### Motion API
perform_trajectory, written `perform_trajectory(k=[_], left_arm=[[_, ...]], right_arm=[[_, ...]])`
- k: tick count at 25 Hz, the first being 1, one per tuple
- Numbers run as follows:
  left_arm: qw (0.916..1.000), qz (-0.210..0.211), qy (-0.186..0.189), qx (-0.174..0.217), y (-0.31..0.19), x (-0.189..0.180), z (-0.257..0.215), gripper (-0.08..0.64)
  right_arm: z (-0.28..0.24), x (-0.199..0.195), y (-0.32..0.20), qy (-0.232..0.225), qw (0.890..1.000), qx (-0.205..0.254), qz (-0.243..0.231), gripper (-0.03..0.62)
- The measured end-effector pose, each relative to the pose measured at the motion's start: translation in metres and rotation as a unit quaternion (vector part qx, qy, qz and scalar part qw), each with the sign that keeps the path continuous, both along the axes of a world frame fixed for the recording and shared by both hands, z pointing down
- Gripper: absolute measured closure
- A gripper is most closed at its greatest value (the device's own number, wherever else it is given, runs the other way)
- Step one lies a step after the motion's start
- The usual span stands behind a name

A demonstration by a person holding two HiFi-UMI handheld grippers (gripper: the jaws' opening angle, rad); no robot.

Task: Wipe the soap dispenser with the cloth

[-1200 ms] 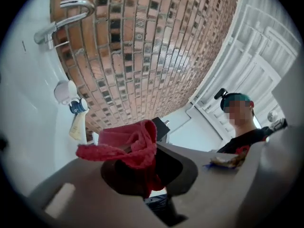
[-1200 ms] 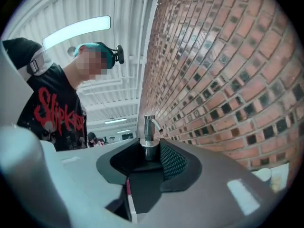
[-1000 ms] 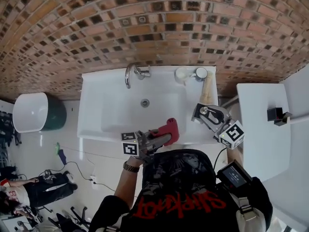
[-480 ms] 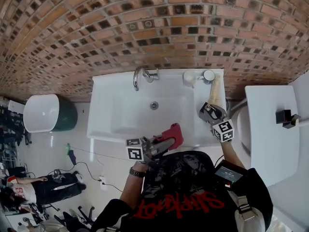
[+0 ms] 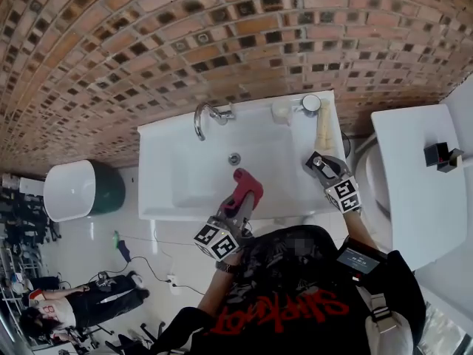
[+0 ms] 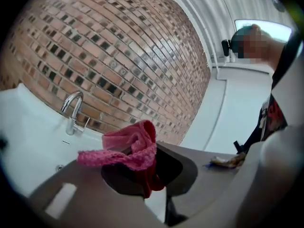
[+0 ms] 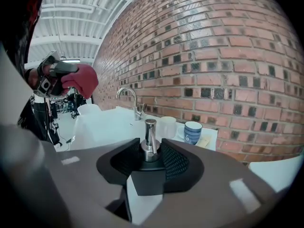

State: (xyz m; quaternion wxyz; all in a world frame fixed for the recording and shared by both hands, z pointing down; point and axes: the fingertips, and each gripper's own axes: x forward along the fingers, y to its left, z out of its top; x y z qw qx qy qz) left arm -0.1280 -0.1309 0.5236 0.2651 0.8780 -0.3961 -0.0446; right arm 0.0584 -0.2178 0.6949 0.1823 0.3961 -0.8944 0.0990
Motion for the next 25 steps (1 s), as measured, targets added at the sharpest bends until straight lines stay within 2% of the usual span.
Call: perform_trajectory(k=[4,7,9,12,14,16,20,22,25], left_arm=[[0.9975,0.001,-0.069,0.014,0.003,0.015,0.011,0.514],[0.9941,-0.005,-0.106,0.022,0.005,0.022,0.014,0.514],[0.9922,-0.019,-0.12,0.027,0.005,0.023,0.013,0.514],[0.9891,-0.045,-0.136,0.035,0.006,0.023,0.01,0.514],[0.9872,-0.051,-0.146,0.039,0.007,0.025,0.009,0.514],[0.9873,-0.035,-0.149,0.044,0.009,0.036,0.008,0.514],[0.9895,0.021,-0.124,0.071,0.019,0.074,-0.004,0.514],[0.9885,0.034,-0.121,0.084,0.026,0.088,-0.009,0.514],[0.988,0.053,-0.122,0.078,0.039,0.116,-0.008,0.514]], right_arm=[[-0.026,0.006,0.009,-0.006,1.0,0.021,0.013,0.413],[-0.045,0.019,0.021,-0.018,0.999,0.033,0.035,0.413],[-0.066,0.035,0.03,-0.035,0.996,0.048,0.066,0.425],[-0.108,0.059,0.047,-0.09,0.986,0.079,0.118,0.469],[-0.138,0.063,0.06,-0.117,0.98,0.101,0.129,0.491],[-0.166,0.061,0.071,-0.13,0.976,0.124,0.121,0.512],[-0.193,0.059,0.088,-0.148,0.972,0.151,0.105,0.535],[-0.19,0.058,0.095,-0.151,0.973,0.143,0.095,0.537],[-0.179,0.072,0.117,-0.161,0.977,0.099,0.098,0.552]])
